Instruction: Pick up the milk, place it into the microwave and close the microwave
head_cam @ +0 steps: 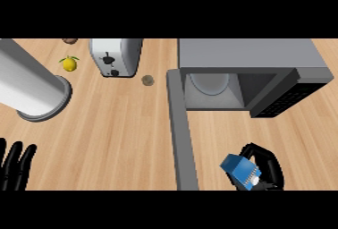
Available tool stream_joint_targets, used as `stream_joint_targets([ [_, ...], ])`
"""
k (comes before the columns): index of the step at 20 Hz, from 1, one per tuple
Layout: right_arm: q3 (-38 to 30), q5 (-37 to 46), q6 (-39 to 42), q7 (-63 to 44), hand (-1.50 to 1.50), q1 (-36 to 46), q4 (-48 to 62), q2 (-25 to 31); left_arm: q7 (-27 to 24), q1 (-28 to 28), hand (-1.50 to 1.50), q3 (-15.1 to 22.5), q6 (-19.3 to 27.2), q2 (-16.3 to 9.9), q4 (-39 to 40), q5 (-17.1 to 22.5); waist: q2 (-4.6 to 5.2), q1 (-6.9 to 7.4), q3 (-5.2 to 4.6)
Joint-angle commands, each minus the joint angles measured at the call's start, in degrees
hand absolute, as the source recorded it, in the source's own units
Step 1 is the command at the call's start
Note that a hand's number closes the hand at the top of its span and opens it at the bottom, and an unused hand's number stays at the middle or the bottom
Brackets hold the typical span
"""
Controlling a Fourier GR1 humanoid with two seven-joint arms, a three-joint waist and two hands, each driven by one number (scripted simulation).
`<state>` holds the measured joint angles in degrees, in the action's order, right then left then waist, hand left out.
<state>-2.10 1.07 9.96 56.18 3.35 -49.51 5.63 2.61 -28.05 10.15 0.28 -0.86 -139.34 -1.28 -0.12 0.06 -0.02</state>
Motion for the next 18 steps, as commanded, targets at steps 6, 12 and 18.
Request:
stream_joint_targets([
  [6, 2.1, -0.7, -4.3, -10.5, 1.5, 0.3, -14.0, -3.7, 3.0, 3.7, -1.5, -4.2, -0.4, -0.6, 0.6, 3.1, 0.05, -0.06, -0.01],
  [12, 4.3, 2.2, -11.6, -19.9, 1.5, 6.9, -17.3, -5.5, -1.8, -1.5, -1.5, -7.8, -4.2, -1.2, 1.6, 7.0, -0.02, 0.43, -0.02],
  [18, 3.5, 6.3, -20.9, -25.8, 1.5, 18.0, -9.5, -5.6, -2.9, 1.6, -1.5, -11.5, -5.4, -1.8, 6.6, 9.0, 0.2, 0.57, 0.0],
])
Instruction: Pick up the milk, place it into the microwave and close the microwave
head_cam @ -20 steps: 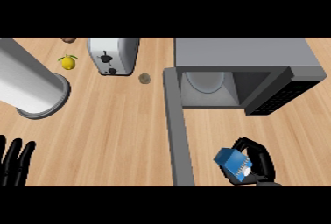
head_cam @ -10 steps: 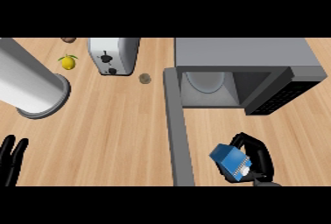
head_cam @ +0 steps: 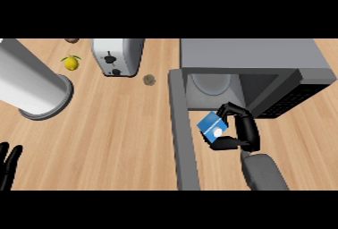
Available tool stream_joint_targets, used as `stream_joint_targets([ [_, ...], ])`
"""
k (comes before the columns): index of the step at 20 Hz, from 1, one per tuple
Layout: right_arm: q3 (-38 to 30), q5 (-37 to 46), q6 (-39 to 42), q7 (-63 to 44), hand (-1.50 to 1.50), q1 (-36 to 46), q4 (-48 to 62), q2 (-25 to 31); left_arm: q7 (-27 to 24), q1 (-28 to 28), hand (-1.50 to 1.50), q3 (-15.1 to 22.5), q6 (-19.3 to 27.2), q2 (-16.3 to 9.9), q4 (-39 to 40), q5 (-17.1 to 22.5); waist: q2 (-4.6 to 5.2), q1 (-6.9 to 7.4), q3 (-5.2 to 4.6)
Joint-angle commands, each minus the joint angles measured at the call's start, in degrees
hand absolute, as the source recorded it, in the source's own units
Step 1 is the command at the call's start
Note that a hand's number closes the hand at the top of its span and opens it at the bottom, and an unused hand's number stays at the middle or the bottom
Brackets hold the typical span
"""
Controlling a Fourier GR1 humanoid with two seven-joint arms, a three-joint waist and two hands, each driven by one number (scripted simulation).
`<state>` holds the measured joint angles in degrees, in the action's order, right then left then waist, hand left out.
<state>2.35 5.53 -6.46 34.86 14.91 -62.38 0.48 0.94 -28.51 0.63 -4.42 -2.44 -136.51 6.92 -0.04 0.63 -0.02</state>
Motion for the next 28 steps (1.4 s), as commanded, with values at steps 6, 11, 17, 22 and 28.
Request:
stream_joint_targets([
  [6, -5.8, 5.0, -9.6, -5.8, 1.5, 20.6, 19.2, 1.2, 3.8, 3.4, -1.5, -0.4, 0.3, -0.3, 0.1, -0.5, 0.34, 0.43, 0.07],
  [11, -10.1, 5.6, -11.5, -3.2, 1.5, 30.6, 33.9, 5.2, -1.5, 1.7, -1.5, 0.2, -2.2, 0.6, 2.8, -0.7, 0.75, 1.58, 0.09],
  [17, -13.2, 7.3, -17.9, -2.2, 1.5, 36.0, 43.1, 10.3, -2.0, 0.3, -1.5, -1.7, -4.1, -0.5, 2.9, 1.6, 1.61, 3.66, 0.15],
  [22, -14.6, 8.9, -31.6, -2.7, 1.5, 40.1, 45.1, 10.2, -0.4, 1.0, -1.5, -2.6, -4.2, -1.4, 1.7, 2.5, 1.81, 4.35, 0.15],
  [28, -9.4, 15.4, -29.4, -3.9, -1.5, 44.2, 52.8, 12.5, -1.7, 1.8, -1.5, -1.4, -4.9, -1.6, 3.6, -0.3, 2.35, 5.41, 0.13],
])
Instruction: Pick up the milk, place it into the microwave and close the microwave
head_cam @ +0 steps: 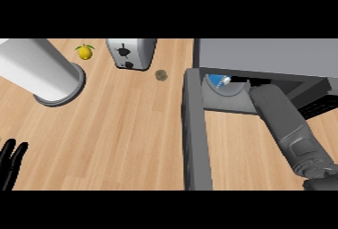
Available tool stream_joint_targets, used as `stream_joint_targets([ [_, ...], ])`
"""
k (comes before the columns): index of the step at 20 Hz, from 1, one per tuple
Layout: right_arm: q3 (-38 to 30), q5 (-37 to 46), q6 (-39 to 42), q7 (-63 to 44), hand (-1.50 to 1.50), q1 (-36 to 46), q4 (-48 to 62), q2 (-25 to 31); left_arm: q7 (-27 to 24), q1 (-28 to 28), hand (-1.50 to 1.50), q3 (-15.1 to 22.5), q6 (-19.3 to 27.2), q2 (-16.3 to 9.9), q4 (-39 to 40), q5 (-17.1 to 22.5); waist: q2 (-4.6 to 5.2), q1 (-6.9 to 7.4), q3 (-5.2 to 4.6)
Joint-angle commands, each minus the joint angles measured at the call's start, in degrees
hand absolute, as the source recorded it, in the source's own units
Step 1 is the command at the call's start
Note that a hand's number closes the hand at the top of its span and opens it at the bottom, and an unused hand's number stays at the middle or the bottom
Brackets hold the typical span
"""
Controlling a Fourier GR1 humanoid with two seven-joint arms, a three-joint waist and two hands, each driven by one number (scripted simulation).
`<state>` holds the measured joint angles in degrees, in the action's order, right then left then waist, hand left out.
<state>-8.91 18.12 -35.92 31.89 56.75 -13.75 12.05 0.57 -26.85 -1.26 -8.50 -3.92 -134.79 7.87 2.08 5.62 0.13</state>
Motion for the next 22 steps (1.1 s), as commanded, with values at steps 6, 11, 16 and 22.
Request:
stream_joint_targets([
  [6, 4.0, 5.1, 2.0, -1.7, -1.5, 5.1, 7.4, -2.4, 0.2, 1.7, -1.5, 2.0, 0.1, 0.1, 2.0, -3.4, 0.17, 0.08, 0.03],
  [11, 2.4, 3.9, 2.2, -1.8, -1.5, 6.0, 7.9, -3.6, -0.4, 3.2, -1.5, 1.1, -0.3, -0.3, 2.2, -2.9, 0.18, -0.07, 0.04],
  [16, 0.4, 2.4, 0.0, -2.0, -1.5, 6.6, 7.5, -4.1, -0.8, 1.4, -1.5, 0.6, -0.4, -0.3, 1.2, -3.6, -0.05, -0.04, 0.03],
  [22, -1.2, 1.4, -0.2, -1.1, -1.5, 6.5, 7.2, -0.7, -2.6, 0.2, -1.5, 1.3, -1.1, 0.4, 3.5, -4.3, -0.19, -0.67, -0.02],
])
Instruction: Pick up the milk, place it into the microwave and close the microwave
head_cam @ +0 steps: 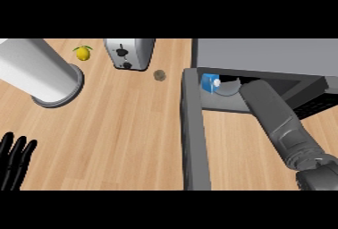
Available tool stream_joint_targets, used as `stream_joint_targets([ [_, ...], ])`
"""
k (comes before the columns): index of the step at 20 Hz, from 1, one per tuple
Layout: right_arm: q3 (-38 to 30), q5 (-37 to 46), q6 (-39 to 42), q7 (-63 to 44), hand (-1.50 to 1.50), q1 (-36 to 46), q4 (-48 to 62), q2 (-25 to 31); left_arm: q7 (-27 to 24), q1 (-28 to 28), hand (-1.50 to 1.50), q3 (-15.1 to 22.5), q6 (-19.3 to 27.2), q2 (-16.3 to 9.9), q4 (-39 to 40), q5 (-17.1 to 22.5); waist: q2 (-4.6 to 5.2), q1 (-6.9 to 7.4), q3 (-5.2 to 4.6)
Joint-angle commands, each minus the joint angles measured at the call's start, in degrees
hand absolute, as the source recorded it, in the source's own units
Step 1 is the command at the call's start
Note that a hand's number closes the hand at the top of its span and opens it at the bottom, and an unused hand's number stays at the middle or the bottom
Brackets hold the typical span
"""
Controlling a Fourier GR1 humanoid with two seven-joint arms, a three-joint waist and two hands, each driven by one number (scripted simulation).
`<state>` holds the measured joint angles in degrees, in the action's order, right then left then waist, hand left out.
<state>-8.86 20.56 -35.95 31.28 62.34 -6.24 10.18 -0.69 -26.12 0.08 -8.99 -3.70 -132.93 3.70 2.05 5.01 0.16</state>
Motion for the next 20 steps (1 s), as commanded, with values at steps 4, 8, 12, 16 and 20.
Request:
stream_joint_targets([
  [4, -2.5, -1.9, -2.0, 2.8, -1.5, -1.0, -1.2, 0.4, 1.5, 0.4, -1.5, 1.6, 1.5, 1.3, -0.8, -2.2, -0.21, -0.61, 0.03],
  [8, -3.4, -2.5, 1.4, 3.1, -1.5, 0.3, -1.5, 4.5, 0.6, 0.0, -1.5, -0.7, -0.6, -0.2, -0.4, 0.5, -0.28, -0.67, -0.03],
  [12, -4.8, -3.6, -0.1, 5.3, -1.5, -1.7, -2.4, 4.2, -0.4, -3.9, -1.5, 4.7, 0.9, 2.7, -2.9, -4.8, -0.86, -1.38, -0.01],
  [16, -6.4, -5.1, 5.2, 7.1, -1.5, -2.5, -2.3, 6.1, -1.8, -3.9, -1.5, 5.3, 0.6, 2.9, -0.1, -5.9, -0.65, -1.35, 0.0],
  [20, -7.4, -6.3, 10.9, 9.0, -1.5, -3.5, -2.2, 6.3, 1.2, -4.6, -1.5, 7.4, 1.6, 3.2, -4.3, -7.8, -0.78, -1.48, 0.03],
])
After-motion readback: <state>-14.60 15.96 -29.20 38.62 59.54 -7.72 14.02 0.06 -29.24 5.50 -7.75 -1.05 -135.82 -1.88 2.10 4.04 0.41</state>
